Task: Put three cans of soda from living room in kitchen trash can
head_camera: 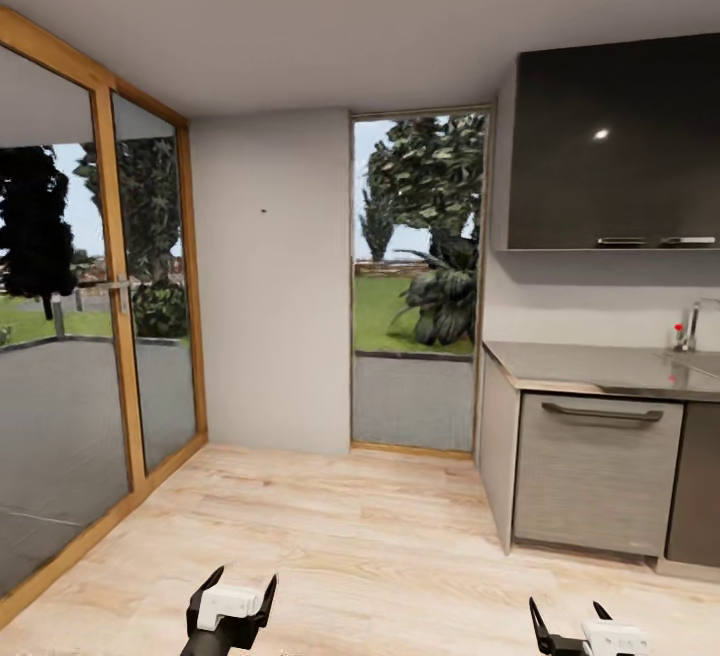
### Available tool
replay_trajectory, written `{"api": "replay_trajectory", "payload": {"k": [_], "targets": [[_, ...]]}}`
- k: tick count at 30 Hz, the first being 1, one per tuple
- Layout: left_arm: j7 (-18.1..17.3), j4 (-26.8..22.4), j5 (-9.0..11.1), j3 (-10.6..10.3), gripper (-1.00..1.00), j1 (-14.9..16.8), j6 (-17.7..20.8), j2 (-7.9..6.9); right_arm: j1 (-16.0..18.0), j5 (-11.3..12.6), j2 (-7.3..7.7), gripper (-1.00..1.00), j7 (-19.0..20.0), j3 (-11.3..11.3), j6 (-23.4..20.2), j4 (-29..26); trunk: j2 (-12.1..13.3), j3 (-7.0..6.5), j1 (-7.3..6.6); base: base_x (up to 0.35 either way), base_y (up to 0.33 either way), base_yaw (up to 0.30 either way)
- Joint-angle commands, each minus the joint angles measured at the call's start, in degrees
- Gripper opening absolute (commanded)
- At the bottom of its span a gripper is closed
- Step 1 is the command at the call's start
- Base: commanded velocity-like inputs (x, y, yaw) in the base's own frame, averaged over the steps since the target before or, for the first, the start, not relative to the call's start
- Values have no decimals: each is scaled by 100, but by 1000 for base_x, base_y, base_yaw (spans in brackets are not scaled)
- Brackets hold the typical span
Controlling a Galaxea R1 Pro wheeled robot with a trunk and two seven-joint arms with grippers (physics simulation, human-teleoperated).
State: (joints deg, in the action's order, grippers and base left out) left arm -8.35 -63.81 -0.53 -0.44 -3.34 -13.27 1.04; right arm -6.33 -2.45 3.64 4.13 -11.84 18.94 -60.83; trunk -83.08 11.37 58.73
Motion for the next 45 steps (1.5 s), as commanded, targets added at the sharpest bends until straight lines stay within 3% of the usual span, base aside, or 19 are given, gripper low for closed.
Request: {"api": "replay_trajectory", "payload": {"k": [1, 22, 45], "targets": [[0, 0, 0, 0, 100, 0, 0, 0, 0, -1, -1, 100, 0, 0, -1, 0, 0, 0, 0, 0, 0, 241], [0, -4, 0, 0, 100, 0, -21, 2, 0, -10, -4, 100, 0, 6, 4, 61, 0, 0, 0, -29, -16, 246], [0, -8, 2, -9, 100, 0, -26, 2, 0, -10, -4, 100, 0, 22, 4, 84, 0, -60, 0, -297, -18, 247]]}}
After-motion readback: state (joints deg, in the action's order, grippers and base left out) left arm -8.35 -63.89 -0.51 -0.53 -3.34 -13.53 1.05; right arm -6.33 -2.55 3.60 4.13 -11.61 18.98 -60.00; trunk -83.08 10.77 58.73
